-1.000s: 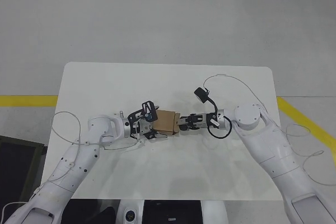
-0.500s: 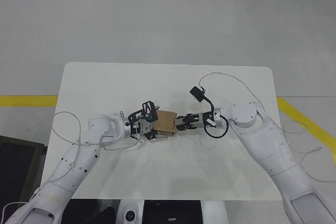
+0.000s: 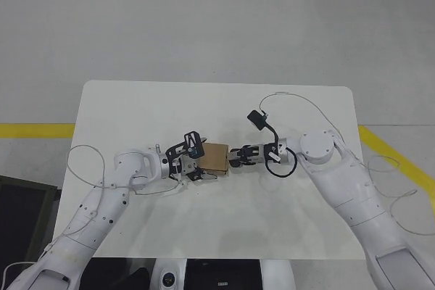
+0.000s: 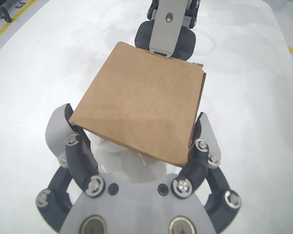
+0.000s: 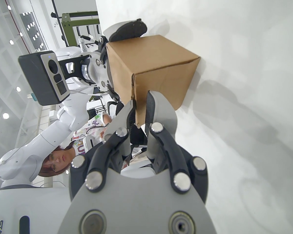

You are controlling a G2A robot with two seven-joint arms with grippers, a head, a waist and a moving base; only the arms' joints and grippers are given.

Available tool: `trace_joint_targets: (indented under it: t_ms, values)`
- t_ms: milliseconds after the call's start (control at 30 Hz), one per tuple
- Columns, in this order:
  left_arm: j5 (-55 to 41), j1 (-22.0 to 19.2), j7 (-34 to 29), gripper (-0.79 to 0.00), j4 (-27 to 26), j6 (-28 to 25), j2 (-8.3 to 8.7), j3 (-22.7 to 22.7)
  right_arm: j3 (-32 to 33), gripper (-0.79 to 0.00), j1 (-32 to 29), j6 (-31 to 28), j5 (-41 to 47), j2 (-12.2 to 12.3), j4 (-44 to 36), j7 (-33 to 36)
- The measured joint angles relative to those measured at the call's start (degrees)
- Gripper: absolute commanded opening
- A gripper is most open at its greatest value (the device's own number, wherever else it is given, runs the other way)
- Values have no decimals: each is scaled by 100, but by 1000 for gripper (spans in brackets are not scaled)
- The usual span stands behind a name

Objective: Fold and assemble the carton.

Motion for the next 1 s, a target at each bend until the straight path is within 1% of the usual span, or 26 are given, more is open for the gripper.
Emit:
trace_joint_targets:
  t_ms: [67,100,133,167,300,433,733,1000]
  values:
    - [0,-1,-5,0,4,0,0,-2,100,-677,-89,48,-31,42,-113,22]
    - [0,-1,-7,0,4,0,0,-2,145,-696,-128,65,-43,60,-164,33]
    - [0,-1,-7,0,5,0,-1,-3,201,-730,-181,87,-63,84,-231,43]
    - [1,-1,-7,0,5,0,-1,-3,240,-785,-219,103,-77,101,-279,50]
    - [4,0,-6,0,7,-1,-2,-5,337,-785,-357,217,-173,155,-437,82]
    - [13,0,6,0,1,-5,-3,-6,248,-785,-388,281,-174,150,-494,170]
    - [17,8,22,0,-5,-2,-3,-16,-105,-785,-125,232,-79,34,-302,222]
    - [8,5,22,0,-6,-17,-5,-20,-262,-785,33,173,-31,-33,-109,200]
